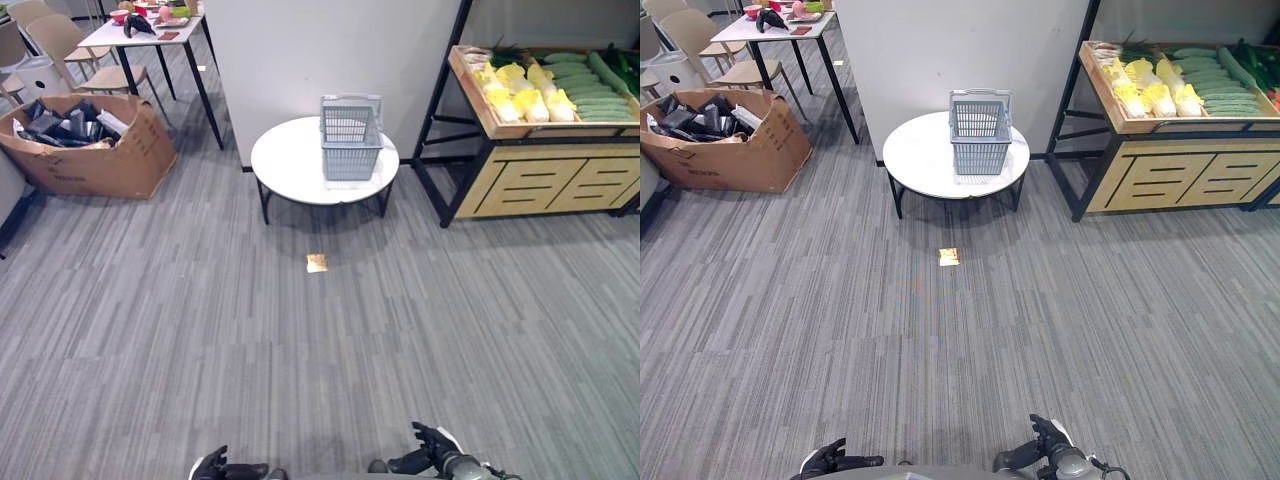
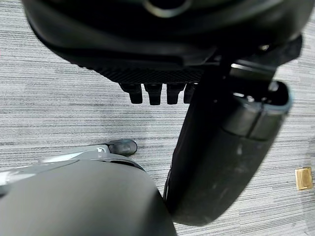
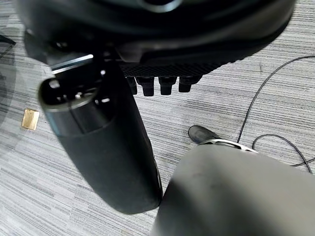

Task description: Get the vegetables into the basket

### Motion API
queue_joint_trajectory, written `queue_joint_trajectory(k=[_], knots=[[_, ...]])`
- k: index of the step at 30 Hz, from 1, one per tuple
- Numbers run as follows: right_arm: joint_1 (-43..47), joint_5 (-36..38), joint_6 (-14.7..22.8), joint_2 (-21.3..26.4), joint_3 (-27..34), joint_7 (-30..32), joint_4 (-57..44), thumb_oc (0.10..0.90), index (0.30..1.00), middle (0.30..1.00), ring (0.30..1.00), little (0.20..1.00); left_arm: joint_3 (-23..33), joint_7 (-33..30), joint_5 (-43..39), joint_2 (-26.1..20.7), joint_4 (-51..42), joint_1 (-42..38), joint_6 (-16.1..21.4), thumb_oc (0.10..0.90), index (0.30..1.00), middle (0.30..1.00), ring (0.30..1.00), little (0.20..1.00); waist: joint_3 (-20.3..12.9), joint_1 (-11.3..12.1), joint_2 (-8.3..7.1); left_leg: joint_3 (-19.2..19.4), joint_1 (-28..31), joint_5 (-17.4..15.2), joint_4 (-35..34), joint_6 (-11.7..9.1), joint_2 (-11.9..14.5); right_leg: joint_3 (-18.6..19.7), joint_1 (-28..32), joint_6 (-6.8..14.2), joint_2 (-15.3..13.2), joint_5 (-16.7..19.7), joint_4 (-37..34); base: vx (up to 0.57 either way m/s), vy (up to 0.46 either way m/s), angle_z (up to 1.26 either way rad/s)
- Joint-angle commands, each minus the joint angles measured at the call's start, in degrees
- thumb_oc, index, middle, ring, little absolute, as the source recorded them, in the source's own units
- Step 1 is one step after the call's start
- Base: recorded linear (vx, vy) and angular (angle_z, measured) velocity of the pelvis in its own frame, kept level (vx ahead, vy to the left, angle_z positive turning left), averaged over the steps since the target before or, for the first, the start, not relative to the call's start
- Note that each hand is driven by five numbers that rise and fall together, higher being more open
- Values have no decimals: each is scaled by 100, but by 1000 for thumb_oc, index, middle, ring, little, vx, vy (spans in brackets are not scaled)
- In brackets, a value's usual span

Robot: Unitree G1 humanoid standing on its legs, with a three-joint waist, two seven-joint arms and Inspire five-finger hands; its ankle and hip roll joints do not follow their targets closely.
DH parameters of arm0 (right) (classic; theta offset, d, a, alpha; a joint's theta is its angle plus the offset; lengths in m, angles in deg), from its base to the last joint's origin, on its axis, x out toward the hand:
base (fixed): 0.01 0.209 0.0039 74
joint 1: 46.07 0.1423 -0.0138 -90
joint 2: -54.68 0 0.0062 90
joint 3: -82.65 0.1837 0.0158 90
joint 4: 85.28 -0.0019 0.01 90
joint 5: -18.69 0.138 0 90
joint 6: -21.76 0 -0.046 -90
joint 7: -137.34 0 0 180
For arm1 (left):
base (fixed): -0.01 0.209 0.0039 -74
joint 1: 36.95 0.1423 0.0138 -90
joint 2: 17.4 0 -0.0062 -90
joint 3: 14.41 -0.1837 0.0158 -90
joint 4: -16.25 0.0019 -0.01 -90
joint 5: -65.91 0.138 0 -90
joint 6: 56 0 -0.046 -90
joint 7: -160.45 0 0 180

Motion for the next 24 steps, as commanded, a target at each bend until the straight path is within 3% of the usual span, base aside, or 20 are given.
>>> queue_joint_trajectory(k=[1, 24], knots=[[46, 109, -7, -36, -168, 17, 363, 900, 1000, 1000, 1000, 1000, -118, 2, 118, 113, 303, 7, 19, 900, 1000, 1000, 1000, 1000, -5, -8, -176, -150, 47, 5, -95, -119, 163, 264, 42, 493, -459, 45, -6, 0, 0, 0], [61, 102, 31, 102, -140, 39, 309, 900, 1000, 1000, 1000, 1000, -94, -25, 97, 57, 298, -5, 54, 900, 1000, 1000, 1000, 1000, 95, -14, -152, -161, 9, 51, -95, -180, 252, 237, 6, 451, -366, 9, -6, 0, -5, 0]])
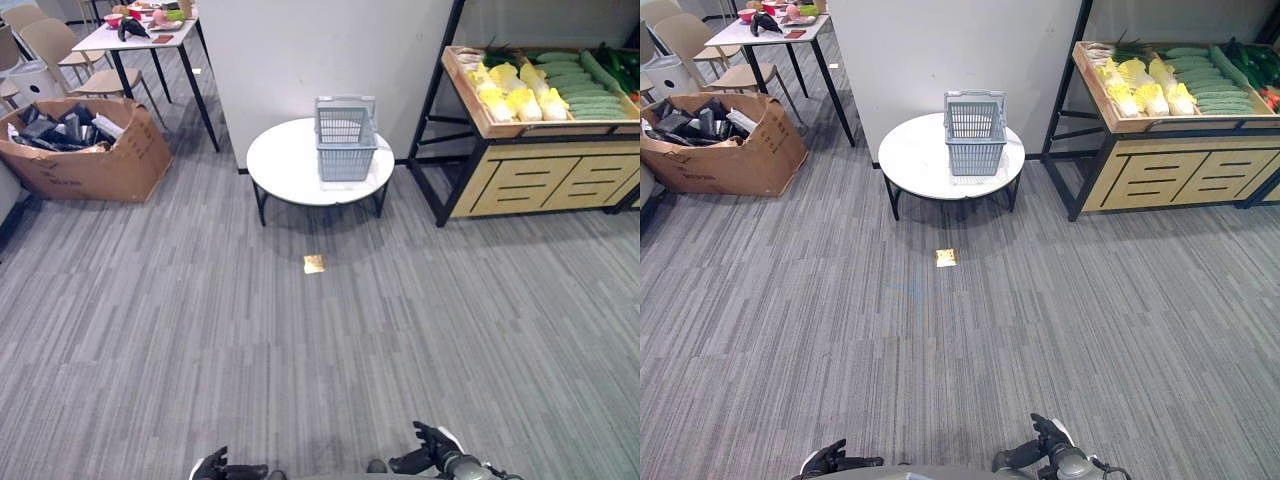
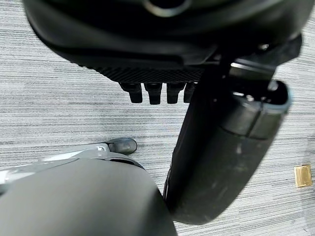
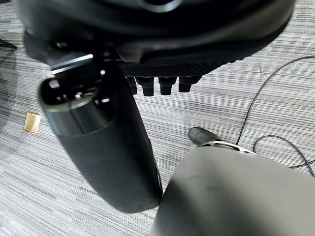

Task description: Get the vegetables into the basket

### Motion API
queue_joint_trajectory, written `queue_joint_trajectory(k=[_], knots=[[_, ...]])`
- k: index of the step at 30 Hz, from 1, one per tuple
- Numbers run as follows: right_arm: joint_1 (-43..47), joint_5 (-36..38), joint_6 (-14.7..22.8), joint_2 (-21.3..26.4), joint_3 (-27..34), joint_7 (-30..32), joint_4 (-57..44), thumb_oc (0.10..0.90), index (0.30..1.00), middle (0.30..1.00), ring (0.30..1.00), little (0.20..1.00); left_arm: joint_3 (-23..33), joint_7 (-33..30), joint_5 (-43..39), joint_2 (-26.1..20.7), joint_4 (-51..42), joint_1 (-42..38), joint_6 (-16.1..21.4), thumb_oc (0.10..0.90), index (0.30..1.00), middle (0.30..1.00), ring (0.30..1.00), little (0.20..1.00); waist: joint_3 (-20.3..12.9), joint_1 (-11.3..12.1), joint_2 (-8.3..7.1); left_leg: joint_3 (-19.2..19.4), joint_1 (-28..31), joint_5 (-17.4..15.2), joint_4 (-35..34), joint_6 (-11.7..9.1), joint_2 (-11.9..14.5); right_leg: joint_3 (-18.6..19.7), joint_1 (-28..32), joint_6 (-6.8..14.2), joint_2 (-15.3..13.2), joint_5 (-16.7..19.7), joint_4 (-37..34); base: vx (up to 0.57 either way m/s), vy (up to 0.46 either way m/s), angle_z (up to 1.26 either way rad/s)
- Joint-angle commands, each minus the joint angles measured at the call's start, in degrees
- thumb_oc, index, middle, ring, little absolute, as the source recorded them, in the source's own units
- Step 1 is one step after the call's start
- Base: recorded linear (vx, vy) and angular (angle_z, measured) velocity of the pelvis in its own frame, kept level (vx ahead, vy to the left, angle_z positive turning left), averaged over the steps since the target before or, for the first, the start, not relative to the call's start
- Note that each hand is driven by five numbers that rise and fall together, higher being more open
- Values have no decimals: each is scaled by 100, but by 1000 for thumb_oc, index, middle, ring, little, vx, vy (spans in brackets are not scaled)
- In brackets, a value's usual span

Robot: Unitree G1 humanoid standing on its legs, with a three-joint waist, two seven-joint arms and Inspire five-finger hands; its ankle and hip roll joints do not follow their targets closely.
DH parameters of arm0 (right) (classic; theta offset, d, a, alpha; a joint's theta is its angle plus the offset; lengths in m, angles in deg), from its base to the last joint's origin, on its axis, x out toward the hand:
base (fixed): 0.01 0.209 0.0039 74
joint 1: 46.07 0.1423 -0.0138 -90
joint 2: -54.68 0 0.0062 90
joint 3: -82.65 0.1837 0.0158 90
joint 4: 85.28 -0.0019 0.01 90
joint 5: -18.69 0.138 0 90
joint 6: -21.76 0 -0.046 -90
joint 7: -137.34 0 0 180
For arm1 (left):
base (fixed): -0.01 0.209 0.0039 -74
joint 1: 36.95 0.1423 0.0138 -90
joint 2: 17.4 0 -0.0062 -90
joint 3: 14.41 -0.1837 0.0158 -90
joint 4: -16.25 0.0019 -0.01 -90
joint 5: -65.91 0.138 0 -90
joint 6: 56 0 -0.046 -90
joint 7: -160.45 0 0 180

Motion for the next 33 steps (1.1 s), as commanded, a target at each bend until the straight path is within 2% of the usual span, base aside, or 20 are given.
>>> queue_joint_trajectory(k=[1, 6, 9, 15, 16, 17, 19, 20, 21, 22, 23, 24, 26, 28, 29, 33], knots=[[94, 119, 7, 96, -141, 31, 336, 900, 1000, 1000, 1000, 1000, -106, -27, 101, 55, 328, -42, 62, 900, 1000, 1000, 1000, 1000, 103, 11, -165, -166, 15, 56, -104, -184, 236, 217, 17, 465, -383, -4, -4, 14, -41, 0], [151, 174, -2, 170, -90, 53, 362, 900, 1000, 1000, 1000, 1000, -141, 15, 52, 33, 342, -84, 37, 900, 1000, 1000, 1000, 1000, 178, 4, -175, -212, -36, 108, -104, -217, 306, 156, 34, 417, -325, -33, -4, 6, -53, 0], [317, 277, 14, 247, -69, 102, 324, 900, 1000, 1000, 1000, 1000, -232, -39, 43, -61, 296, -287, 36, 900, 1000, 1000, 1000, 1000, 419, -28, -148, -324, -250, 224, -104, -224, 425, 110, -423, 338, -269, -240, 635, -56, -65, 9], [466, 385, 31, 307, -84, 169, 219, 900, 1000, 1000, 1000, 1000, -299, -141, 1, -129, 231, -484, 43, 900, 1000, 1000, 1000, 1000, 645, -58, -102, -446, -539, 293, 88, -227, 515, 80, -868, 273, -207, -518, 1234, -24, -56, 11], [498, 424, 38, 317, -87, 174, 200, 900, 1000, 1000, 1000, 1000, -321, -160, 11, -143, 228, -516, 49, 900, 1000, 1000, 1000, 1000, 683, -68, -103, -462, -633, 267, 216, -237, 537, 80, -927, 246, -190, -544, 1281, 48, -194, 8], [543, 383, 47, 366, -142, 222, 174, 900, 1000, 1000, 1000, 1000, -405, -176, 35, -129, 151, -566, 60, 900, 1000, 1000, 1000, 1000, 794, -61, -134, -484, -989, 197, 946, -278, 523, 127, -901, 131, -144, -547, 1156, 47, -194, 8], [544, 383, 47, 366, -142, 222, 174, 900, 1000, 1000, 1000, 1000, -405, -176, 35, -128, 150, -566, 60, 900, 1000, 1000, 1000, 1000, 790, -66, -130, -494, -1010, 184, 972, -279, 527, 120, -905, 130, -141, -546, 1155, 25, -99, 12], [535, 325, 48, 395, -175, 234, 170, 900, 1000, 1000, 1000, 1000, -405, -162, 7, -115, 114, -577, 55, 900, 1000, 1000, 1000, 1000, 840, -29, -146, -547, -1158, 239, 1331, -320, 466, 129, -830, 79, -128, -551, 1100, 61, -130, 7], [526, 134, 33, 474, -264, 240, 169, 900, 1000, 1000, 1000, 1000, -414, -86, -153, -71, 33, -612, 49, 900, 1000, 1000, 1000, 1000, 970, 35, -149, -747, -1513, 445, 1980, -362, 339, 84, -671, -13, -124, -586, 1037, 182, -159, 12], [591, 52, 19, 564, -316, 266, 192, 900, 1000, 1000, 1000, 1000, -437, -42, -319, -122, -102, -722, 98, 900, 1000, 1000, 1000, 1000, 1051, 94, -163, -1019, -1988, 612, 2039, -374, 140, 62, -509, -40, -117, -632, 941, 237, -87, 13], [599, 55, 11, 578, -308, 278, 210, 900, 1000, 1000, 1000, 1000, -438, -47, -314, -131, -112, -712, 99, 900, 1000, 1000, 1000, 1000, 1037, 107, -156, -983, -2062, 622, 1780, -343, 189, 61, -460, -29, -98, -657, 902, 360, 75, 27], [594, 21, -7, 598, -327, 286, 212, 900, 1000, 1000, 1000, 1000, -457, -53, -285, -136, -92, -636, 111, 900, 1000, 1000, 1000, 1000, 1009, 184, -152, -953, -2207, 807, 1179, -302, 378, 155, -326, 22, -67, -728, 826, 331, 159, 11], [574, -44, 14, 618, -352, 279, 224, 900, 1000, 1000, 1000, 1000, -478, -49, -241, -120, -52, -575, 130, 900, 1000, 1000, 1000, 1000, 952, 257, -81, -984, -2302, 1152, 629, -391, 545, 265, -171, 74, -17, -803, 777, 276, 157, -16], [567, -58, 22, 620, -344, 276, 237, 900, 1000, 1000, 1000, 1000, -467, -54, -235, -114, -32, -545, 133, 900, 1000, 1000, 1000, 1000, 929, 290, -63, -950, -2285, 1295, 353, -443, 599, 335, -60, 104, -10, -855, 746, 285, 180, -38], [534, -49, 28, 624, -271, 254, 261, 900, 1000, 1000, 1000, 1000, -426, -26, -205, -117, -5, -478, 132, 900, 1000, 1000, 1000, 1000, 833, 325, -25, -749, -2302, 1408, 66, -498, 664, 441, 171, 171, -27, -929, 685, 438, 301, -47], [448, -123, 7, 569, -251, 187, 271, 900, 1000, 1000, 1000, 1000, -423, 40, 14, -173, 43, -341, 88, 900, 1000, 1000, 1000, 1000, 630, 381, -89, -624, -2073, 1293, 123, -385, 623, 571, 333, 289, -159, -1018, 749, 282, 250, -48]])
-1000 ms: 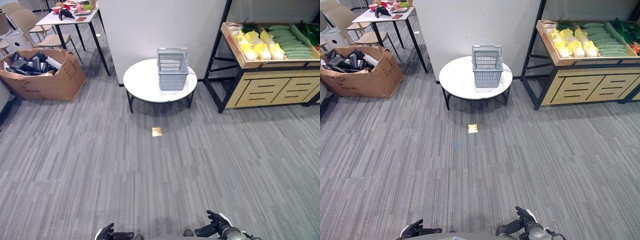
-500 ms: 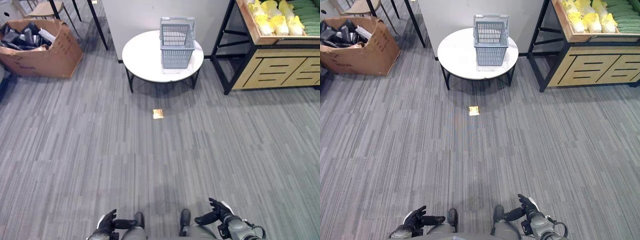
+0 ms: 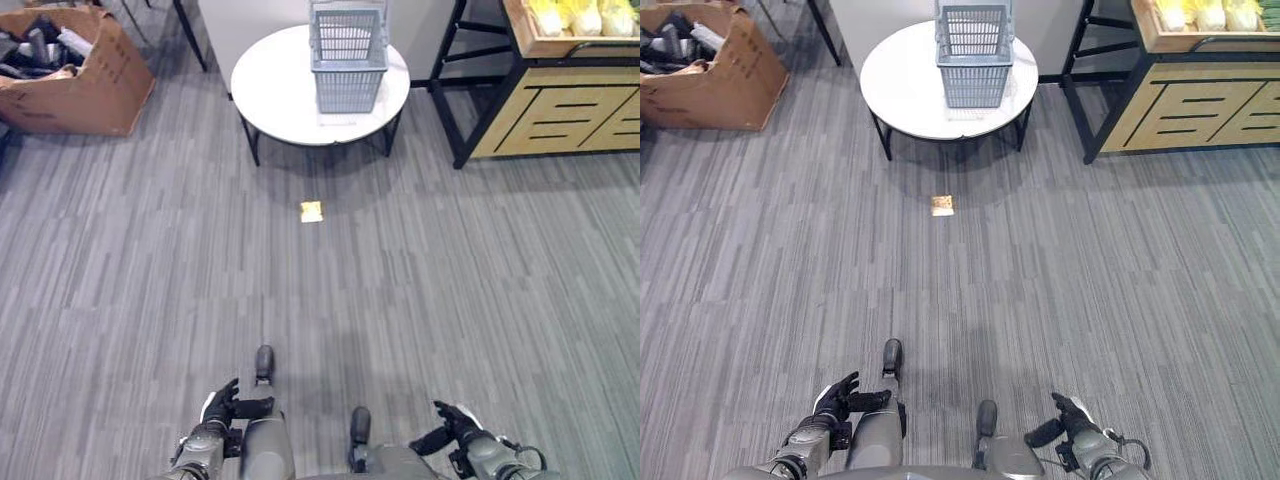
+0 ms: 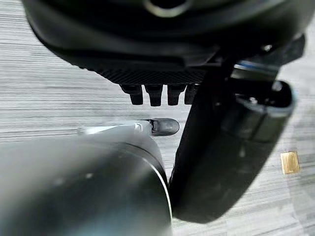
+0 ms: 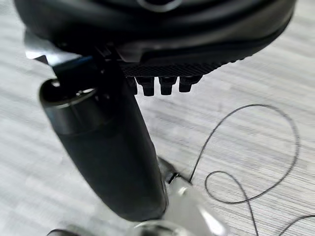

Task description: Get the vegetables into the basket

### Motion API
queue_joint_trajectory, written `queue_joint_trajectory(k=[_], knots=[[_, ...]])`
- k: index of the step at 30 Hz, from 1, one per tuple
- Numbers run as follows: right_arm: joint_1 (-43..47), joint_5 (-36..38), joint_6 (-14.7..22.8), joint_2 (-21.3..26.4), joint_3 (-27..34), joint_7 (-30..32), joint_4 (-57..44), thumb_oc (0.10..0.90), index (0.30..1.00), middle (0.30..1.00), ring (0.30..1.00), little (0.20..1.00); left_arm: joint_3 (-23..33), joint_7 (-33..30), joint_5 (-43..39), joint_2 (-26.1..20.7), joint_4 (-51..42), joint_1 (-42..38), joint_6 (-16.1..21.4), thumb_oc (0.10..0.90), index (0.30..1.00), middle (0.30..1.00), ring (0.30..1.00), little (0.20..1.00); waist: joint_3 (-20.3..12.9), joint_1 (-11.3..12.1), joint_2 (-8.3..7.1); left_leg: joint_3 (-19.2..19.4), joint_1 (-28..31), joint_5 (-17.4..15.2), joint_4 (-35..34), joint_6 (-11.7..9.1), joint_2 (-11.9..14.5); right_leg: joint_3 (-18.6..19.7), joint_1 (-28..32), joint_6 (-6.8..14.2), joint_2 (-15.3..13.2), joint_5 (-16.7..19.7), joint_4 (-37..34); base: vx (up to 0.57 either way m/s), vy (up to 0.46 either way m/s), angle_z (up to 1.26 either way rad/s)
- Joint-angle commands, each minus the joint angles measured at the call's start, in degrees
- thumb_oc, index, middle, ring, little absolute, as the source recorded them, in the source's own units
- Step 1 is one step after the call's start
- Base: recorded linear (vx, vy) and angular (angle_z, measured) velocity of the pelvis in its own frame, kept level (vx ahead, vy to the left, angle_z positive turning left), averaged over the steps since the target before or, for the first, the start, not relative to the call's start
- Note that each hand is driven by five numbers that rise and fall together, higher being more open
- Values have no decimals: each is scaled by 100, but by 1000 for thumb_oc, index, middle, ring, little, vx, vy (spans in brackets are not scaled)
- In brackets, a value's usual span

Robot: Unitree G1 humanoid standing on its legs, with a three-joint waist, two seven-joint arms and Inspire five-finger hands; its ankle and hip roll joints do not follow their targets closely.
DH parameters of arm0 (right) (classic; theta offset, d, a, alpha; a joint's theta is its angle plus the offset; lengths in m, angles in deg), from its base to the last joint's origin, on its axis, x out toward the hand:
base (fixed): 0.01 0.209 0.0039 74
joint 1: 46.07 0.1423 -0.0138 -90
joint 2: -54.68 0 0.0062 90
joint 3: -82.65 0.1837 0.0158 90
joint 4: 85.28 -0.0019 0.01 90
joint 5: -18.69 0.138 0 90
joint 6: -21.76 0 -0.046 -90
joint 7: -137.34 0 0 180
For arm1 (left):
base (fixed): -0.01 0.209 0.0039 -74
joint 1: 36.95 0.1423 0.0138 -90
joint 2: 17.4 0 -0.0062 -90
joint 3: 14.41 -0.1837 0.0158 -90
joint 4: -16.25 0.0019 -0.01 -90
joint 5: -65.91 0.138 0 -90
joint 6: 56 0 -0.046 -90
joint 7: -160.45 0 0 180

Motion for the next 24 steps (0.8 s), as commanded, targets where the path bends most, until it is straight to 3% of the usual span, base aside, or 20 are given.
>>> queue_joint_trajectory(k=[1, 3, 5, 6, 8, 10, 12, 14, 18, 19, 22, 24], knots=[[-244, -153, 142, 42, 33, -59, -280, 900, 1000, 1000, 1000, 1000, -265, 17, 444, -97, 288, 540, -80, 900, 1000, 1000, 1000, 1000, -463, 86, -194, 64, -134, 163, 383, 90, -169, 229, 24, 671, -774, -424, 853, 240, 346, -82], [-255, -188, 110, 4, 57, -101, -310, 900, 1000, 1000, 1000, 1000, -342, 40, 611, -229, 250, 512, -94, 900, 1000, 1000, 1000, 1000, -549, 45, -399, 264, -161, -181, 763, 344, -440, 385, -90, 887, -1105, 139, 1097, 275, 416, -44], [-237, -170, 102, -23, 60, -104, -322, 900, 1000, 1000, 1000, 1000, -363, 44, 624, -263, 230, 504, -92, 900, 1000, 1000, 1000, 1000, -551, 44, -432, 312, -173, -269, 856, 404, -498, 443, -179, 905, -1149, 263, 1177, 111, 228, -6], [-189, -242, 93, -67, -2, -140, -372, 900, 1000, 1000, 1000, 1000, -395, 14, 713, -298, 185, 486, -78, 900, 1000, 1000, 1000, 1000, -571, 62, -508, 426, -186, -462, 984, 521, -644, 433, -300, 985, -1326, 684, 1339, 131, 303, -12], [-116, -279, 105, -98, -56, -131, -456, 900, 1000, 1000, 1000, 1000, -423, -10, 751, -373, 125, 414, -84, 900, 1000, 1000, 1000, 1000, -538, 76, -513, 465, -105, -565, 953, 648, -755, 397, -582, 970, -1345, 1047, 1891, 150, 354, -4], [-75, -252, 117, -104, -61, -118, -485, 900, 1000, 1000, 1000, 1000, -435, -3, 743, -392, 87, 387, -83, 900, 1000, 1000, 1000, 1000, -518, 74, -497, 476, -21, -606, 900, 709, -804, 355, -701, 970, -1324, 1151, 2174, 117, 262, -10], [21, -213, 133, -138, -114, -104, -614, 900, 1000, 1000, 1000, 1000, -459, -12, 762, -477, 25, 307, -84, 900, 1000, 1000, 1000, 1000, -420, 25, -466, 501, 343, -757, 720, 835, -968, 8, -1024, 939, -1406, 1407, 2657, 210, 311, -1], [57, -224, 136, -144, -157, -107, -648, 900, 1000, 1000, 1000, 1000, -438, 2, 739, -494, 46, 279, -100, 900, 1000, 1000, 1000, 1000, -373, 8, -475, 514, 500, -812, 628, 855, -1012, -136, -1129, 906, -1444, 1396, 2606, 175, 137, 0], [204, -210, 129, -143, -221, -123, -645, 900, 1000, 1000, 1000, 1000, -396, 57, 667, -477, 196, 183, -142, 900, 1000, 1000, 1000, 1000, -203, -52, -441, 465, 841, -1097, 612, 846, -1047, -517, -1565, 842, -1388, 1019, 1845, 257, 32, -13], [302, -201, 124, -132, -252, -117, -681, 900, 1000, 1000, 1000, 1000, -428, 76, 724, -439, 290, 139, -167, 900, 1000, 1000, 1000, 1000, -131, -145, -472, 388, 958, -1289, 726, 810, -1058, -502, -1866, 867, -1431, 1031, 1197, 343, -76, 2], [349, -234, 94, -114, -217, -143, -723, 900, 1000, 1000, 1000, 1000, -362, 103, 811, -359, 424, 165, -193, 900, 1000, 1000, 1000, 1000, -47, -348, -441, 193, 1428, -1685, 819, 677, -1007, -239, -2244, 1072, -1563, 1548, 302, 511, -152, 25], [263, -285, 59, -120, -183, -174, -730, 900, 1000, 1000, 1000, 1000, -324, 168, 821, -291, 467, 267, -215, 900, 1000, 1000, 1000, 1000, -89, -409, -422, 6, 1785, -1861, 811, 570, -995, -131, -2268, 1120, -1577, 1619, 353, 542, -208, 52]])
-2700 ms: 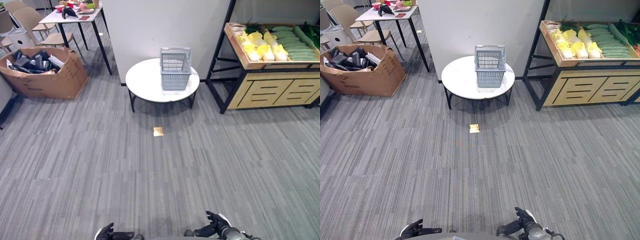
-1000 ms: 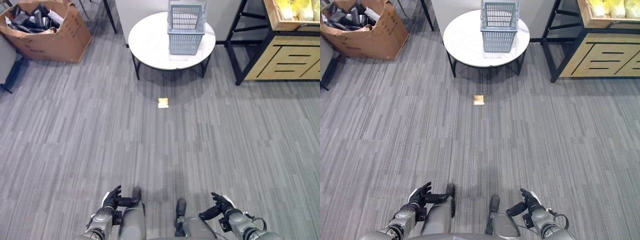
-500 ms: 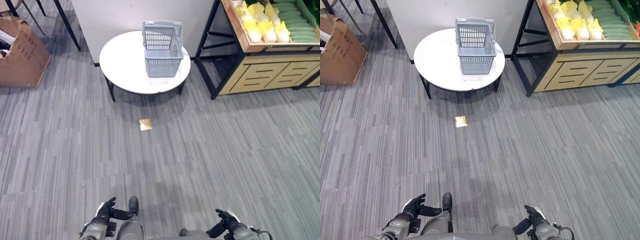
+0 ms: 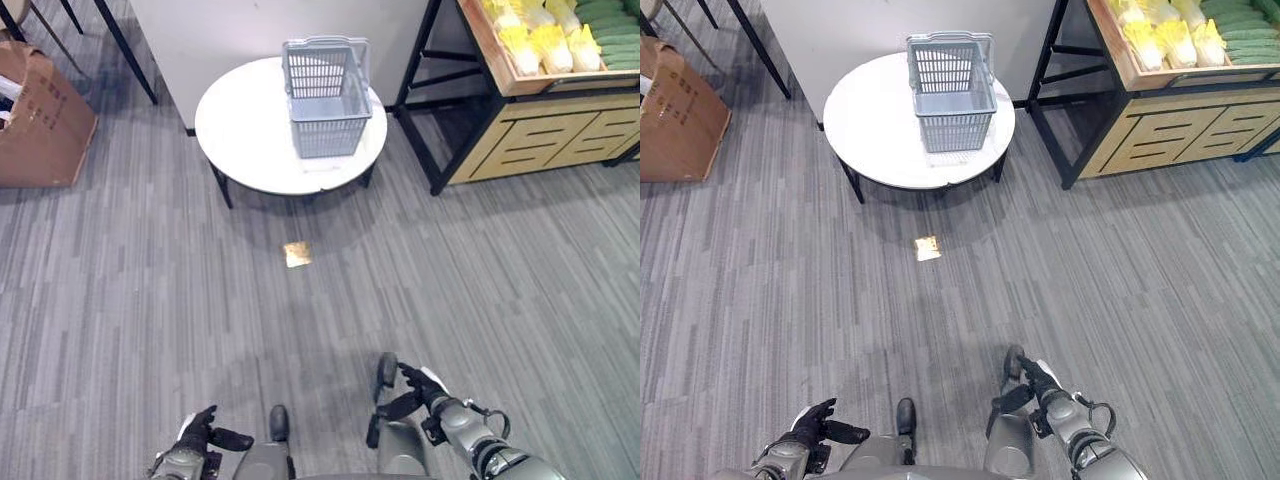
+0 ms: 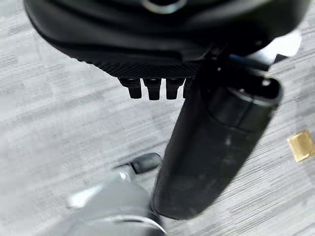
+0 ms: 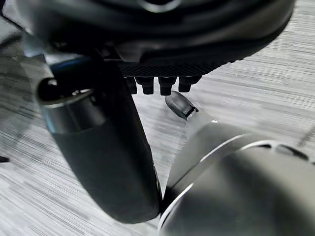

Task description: Get the vegetables into the basket

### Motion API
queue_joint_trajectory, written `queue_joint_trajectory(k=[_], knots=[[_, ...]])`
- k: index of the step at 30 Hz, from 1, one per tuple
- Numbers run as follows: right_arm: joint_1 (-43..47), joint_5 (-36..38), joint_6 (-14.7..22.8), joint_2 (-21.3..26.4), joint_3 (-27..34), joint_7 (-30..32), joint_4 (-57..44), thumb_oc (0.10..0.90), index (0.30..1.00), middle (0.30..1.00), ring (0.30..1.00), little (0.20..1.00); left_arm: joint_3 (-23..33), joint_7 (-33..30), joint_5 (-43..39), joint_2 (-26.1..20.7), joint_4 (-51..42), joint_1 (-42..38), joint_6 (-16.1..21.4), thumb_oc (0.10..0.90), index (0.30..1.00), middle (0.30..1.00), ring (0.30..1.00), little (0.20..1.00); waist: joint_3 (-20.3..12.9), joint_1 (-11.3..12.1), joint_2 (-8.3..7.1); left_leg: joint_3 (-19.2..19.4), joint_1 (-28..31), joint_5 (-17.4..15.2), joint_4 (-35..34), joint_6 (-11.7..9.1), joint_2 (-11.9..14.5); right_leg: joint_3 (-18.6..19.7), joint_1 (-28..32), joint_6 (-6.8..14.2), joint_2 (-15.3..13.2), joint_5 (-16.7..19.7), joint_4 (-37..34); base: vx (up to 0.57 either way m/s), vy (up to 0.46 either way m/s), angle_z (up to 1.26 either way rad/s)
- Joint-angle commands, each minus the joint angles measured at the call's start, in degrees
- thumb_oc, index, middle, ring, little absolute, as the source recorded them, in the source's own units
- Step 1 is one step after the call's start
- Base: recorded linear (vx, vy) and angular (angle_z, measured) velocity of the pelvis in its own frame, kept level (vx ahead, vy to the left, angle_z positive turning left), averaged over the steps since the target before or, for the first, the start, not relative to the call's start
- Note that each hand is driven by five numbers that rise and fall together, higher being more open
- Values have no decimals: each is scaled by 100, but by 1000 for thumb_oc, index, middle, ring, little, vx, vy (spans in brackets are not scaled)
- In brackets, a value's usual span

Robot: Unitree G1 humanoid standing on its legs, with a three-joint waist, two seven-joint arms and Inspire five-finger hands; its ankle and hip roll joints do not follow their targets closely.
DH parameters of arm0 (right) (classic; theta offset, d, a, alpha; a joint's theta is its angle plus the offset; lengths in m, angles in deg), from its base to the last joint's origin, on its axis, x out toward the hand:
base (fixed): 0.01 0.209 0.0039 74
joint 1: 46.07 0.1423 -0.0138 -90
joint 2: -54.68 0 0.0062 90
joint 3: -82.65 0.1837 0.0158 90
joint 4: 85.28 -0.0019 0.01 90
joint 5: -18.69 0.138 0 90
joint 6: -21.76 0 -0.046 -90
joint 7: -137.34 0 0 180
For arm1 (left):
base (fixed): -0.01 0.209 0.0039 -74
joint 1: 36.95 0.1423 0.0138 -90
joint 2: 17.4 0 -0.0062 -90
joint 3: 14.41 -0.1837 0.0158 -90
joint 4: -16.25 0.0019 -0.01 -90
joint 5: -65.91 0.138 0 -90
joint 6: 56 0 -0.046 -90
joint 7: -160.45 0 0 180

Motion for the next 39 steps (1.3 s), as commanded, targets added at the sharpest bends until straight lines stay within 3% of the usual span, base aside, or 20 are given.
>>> queue_joint_trajectory(k=[1, 5, 7, 9, 11, 16, 18, 19, 20, 21, 23, 27, 29, 31, 32, 35, 39], knots=[[-160, -63, -130, 338, -151, 63, 165, 900, 1000, 1000, 1000, 1000, -77, 159, 222, 177, 9, 212, 13, 900, 1000, 1000, 1000, 1000, -37, -91, 35, -305, 305, -495, 382, -4, -129, 2, 237, 212, 54, 742, 395, 300, -182, 92], [-165, -123, -105, 450, -275, -6, 89, 900, 1000, 1000, 1000, 1000, -35, 158, 151, 273, 58, 269, -34, 900, 1000, 1000, 1000, 1000, -178, -161, 228, -505, 355, -227, 615, -286, 238, -217, 267, -25, 363, 459, 693, 333, -289, 49], [-146, -57, -78, 557, -282, 37, 106, 900, 1000, 1000, 1000, 1000, 8, 130, -26, 296, -9, 224, -25, 900, 1000, 1000, 1000, 1000, -171, -116, 304, -633, 146, 236, 1089, -449, 331, -346, 324, -185, 505, 276, 778, 245, -243, 18], [-146, -57, -78, 558, -282, 37, 106, 900, 1000, 1000, 1000, 1000, 7, 130, -27, 297, -9, 223, -25, 900, 1000, 1000, 1000, 1000, -174, -122, 308, -641, 137, 232, 1097, -452, 334, -353, 323, -187, 506, 274, 779, 138, -128, -4], [-202, 63, -74, 646, -168, 104, 179, 900, 1000, 1000, 1000, 1000, -24, 73, -124, 310, -132, 146, 4, 900, 1000, 1000, 1000, 1000, -104, -80, 316, -681, -169, 753, 1709, -573, 402, -470, 498, -361, 620, 75, 757, 215, -196, -8], [-334, 181, -76, 703, -39, 189, 312, 900, 1000, 1000, 1000, 1000, -15, -40, -233, 292, -226, 28, 17, 900, 1000, 1000, 1000, 1000, -14, -33, 270, -495, -599, 1005, 2286, -566, 396, -660, 832, -509, 666, -169, 680, 173, -132, 25], [-371, 225, -89, 715, 33, 226, 390, 900, 1000, 1000, 1000, 1000, -71, -74, -191, 294, -258, -13, 32, 900, 1000, 1000, 1000, 1000, 28, 0, 264, -348, -892, 862, 2066, -493, 379, -706, 979, -483, 667, -275, 644, 214, -53, 42], [-386, 220, -97, 732, 47, 251, 431, 900, 1000, 1000, 1000, 1000, -95, -90, -187, 305, -275, -5, 51, 900, 1000, 1000, 1000, 1000, 20, 47, 235, -208, -1212, 596, 1622, -392, 368, -688, 1099, -430, 671, -398, 605, 236, 27, 38], [-402, 204, -94, 732, 49, 277, 436, 900, 1000, 1000, 1000, 1000, -94, -115, -192, 301, -270, 6, 57, 900, 1000, 1000, 1000, 1000, 0, 68, 229, -162, -1387, 533, 1258, -364, 413, -676, 1148, -404, 670, -454, 583, 318, 69, 40], [-418, 189, -98, 738, 39, 291, 452, 900, 1000, 1000, 1000, 1000, -92, -133, -215, 304, -266, 31, 67, 900, 1000, 1000, 1000, 1000, -13, 119, 251, -158, -1489, 629, 932, -369, 487, -630, 1219, -386, 692, -501, 571, 271, 124, 10], [-438, 162, -93, 729, 8, 313, 440, 900, 1000, 1000, 1000, 1000, -91, -166, -232, 313, -246, 67, 74, 900, 1000, 1000, 1000, 1000, -27, 226, 339, -225, -1684, 1158, 329, -456, 682, -508, 1420, -379, 806, -658, 559, 241, 124, 1], [-473, 124, -58, 692, 32, 309, 440, 900, 1000, 1000, 1000, 1000, -67, -189, -103, 271, -142, 116, 93, 900, 1000, 1000, 1000, 1000, -75, 347, 369, -276, -1791, 1557, -234, -613, 848, -296, 1757, -352, 877, -875, 602, 342, 174, -52], [-574, 77, -66, 622, 62, 278, 447, 900, 1000, 1000, 1000, 1000, -11, -184, -28, 225, -115, 231, 52, 900, 1000, 1000, 1000, 1000, -223, 364, 310, -78, -1594, 1484, -84, -554, 859, -212, 1957, -288, 789, -992, 719, 417, 335, -56], [-608, 4, -94, 562, 69, 234, 488, 900, 1000, 1000, 1000, 1000, -29, -202, 40, 161, -142, 215, 58, 900, 1000, 1000, 1000, 1000, -272, 342, 155, 17, -1619, 1162, 302, -351, 632, -67, 1997, -128, 518, -818, 815, 247, 320, -53], [-608, 4, -94, 561, 69, 234, 488, 900, 1000, 1000, 1000, 1000, -29, -202, 40, 160, -142, 215, 58, 900, 1000, 1000, 1000, 1000, -272, 345, 149, 23, -1621, 1154, 312, -348, 627, -62, 1997, -124, 511, -819, 815, 209, 334, -14], [-624, -25, -128, 489, 104, 217, 488, 900, 1000, 1000, 1000, 1000, -123, -231, 245, 47, -221, 156, 66, 900, 1000, 1000, 1000, 1000, -307, 308, -35, 158, -1693, 751, 747, -141, 322, 104, 1871, 40, 190, -231, 986, 130, 304, -1], [-577, -13, -134, 445, 94, 201, 464, 900, 1000, 1000, 1000, 1000, -161, -248, 351, -10, -231, 133, 51, 900, 1000, 1000, 1000, 1000, -308, 305, -100, 213, -1661, 612, 767, -26, 190, 143, 1752, 94, 82, 77, 1169, 66, 208, -12]])
